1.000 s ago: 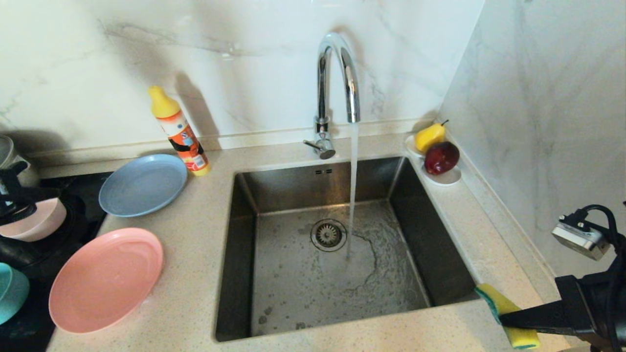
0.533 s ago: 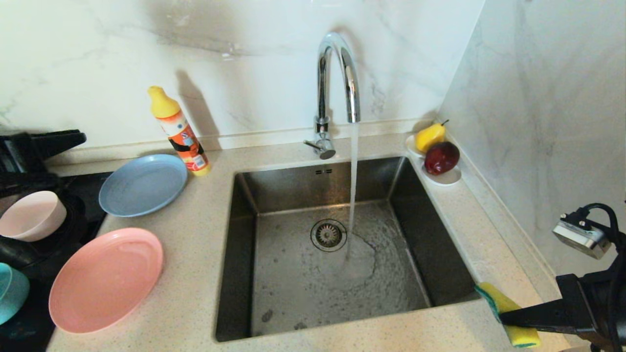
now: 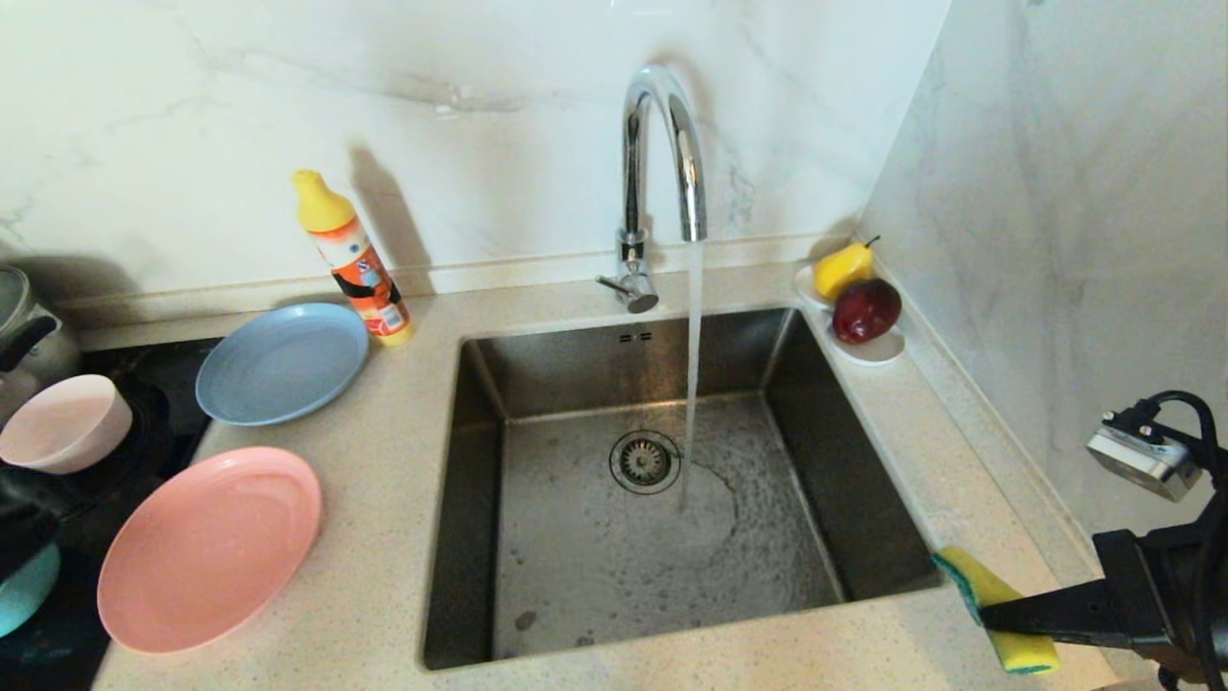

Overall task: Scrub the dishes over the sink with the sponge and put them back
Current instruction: Put down the sponge

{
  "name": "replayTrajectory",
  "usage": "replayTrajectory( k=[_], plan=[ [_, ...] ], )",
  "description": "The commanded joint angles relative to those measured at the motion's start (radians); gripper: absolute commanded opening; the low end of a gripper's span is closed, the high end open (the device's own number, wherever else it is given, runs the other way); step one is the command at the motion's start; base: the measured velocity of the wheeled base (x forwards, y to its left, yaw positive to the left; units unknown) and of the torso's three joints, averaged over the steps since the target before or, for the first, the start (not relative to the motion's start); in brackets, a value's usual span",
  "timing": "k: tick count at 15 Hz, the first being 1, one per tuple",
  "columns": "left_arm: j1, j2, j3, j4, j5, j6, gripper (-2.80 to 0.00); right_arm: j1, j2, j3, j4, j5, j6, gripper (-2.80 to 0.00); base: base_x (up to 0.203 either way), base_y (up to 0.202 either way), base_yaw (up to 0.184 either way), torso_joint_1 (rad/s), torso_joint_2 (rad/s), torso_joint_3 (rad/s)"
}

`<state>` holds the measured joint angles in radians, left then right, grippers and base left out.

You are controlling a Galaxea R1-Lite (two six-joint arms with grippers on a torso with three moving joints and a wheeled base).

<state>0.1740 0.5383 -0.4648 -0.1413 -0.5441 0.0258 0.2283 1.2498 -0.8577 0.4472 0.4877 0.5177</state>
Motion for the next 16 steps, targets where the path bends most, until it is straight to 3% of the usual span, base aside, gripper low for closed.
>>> replayTrajectory(
  k=[1,3,4,6,9,10,13,16],
  plan=[
    [-0.002,-0.21,0.042,0.126,-0.066,-0.023,-2.8,0.0,0.011,-0.009,0.002,0.002,-0.001,-2.8,0.0,0.0,0.0,0.0,0.0,0.0],
    [-0.005,-0.245,0.044,0.151,-0.096,-0.093,-2.8,0.0,0.031,-0.035,0.002,0.002,0.004,-2.8,0.0,0.0,0.0,0.0,0.0,0.0],
    [-0.019,-0.248,0.046,0.151,-0.085,-0.093,-2.8,0.0,0.033,-0.048,0.003,0.002,0.004,-2.8,0.0,0.0,0.0,0.0,0.0,0.0],
    [-0.076,-0.253,0.071,0.15,0.039,-0.07,-2.8,0.009,0.037,-0.072,0.004,0.002,0.007,-2.8,0.0,0.0,0.0,0.0,0.0,0.0],
    [-0.132,-0.314,0.145,0.143,0.246,0.052,-2.8,0.029,0.024,-0.058,0.006,0.001,0.013,-2.8,0.0,0.0,0.0,0.0,0.0,0.0],
    [-0.136,-0.348,0.185,0.133,0.303,0.066,-2.8,0.029,0.022,-0.053,0.005,0.0,0.013,-2.8,0.0,0.0,0.0,0.0,0.0,0.0],
    [-0.145,-0.397,0.343,0.053,0.403,0.055,-2.8,0.029,0.024,-0.049,0.007,0.002,0.015,-2.8,0.0,0.0,0.0,0.0,0.0,0.0],
    [-0.146,-0.521,0.451,0.032,0.437,0.026,-2.8,0.028,0.022,-0.049,0.007,0.001,0.013,-2.8,0.0,0.0,0.0,0.0,0.0,0.0]
  ],
)
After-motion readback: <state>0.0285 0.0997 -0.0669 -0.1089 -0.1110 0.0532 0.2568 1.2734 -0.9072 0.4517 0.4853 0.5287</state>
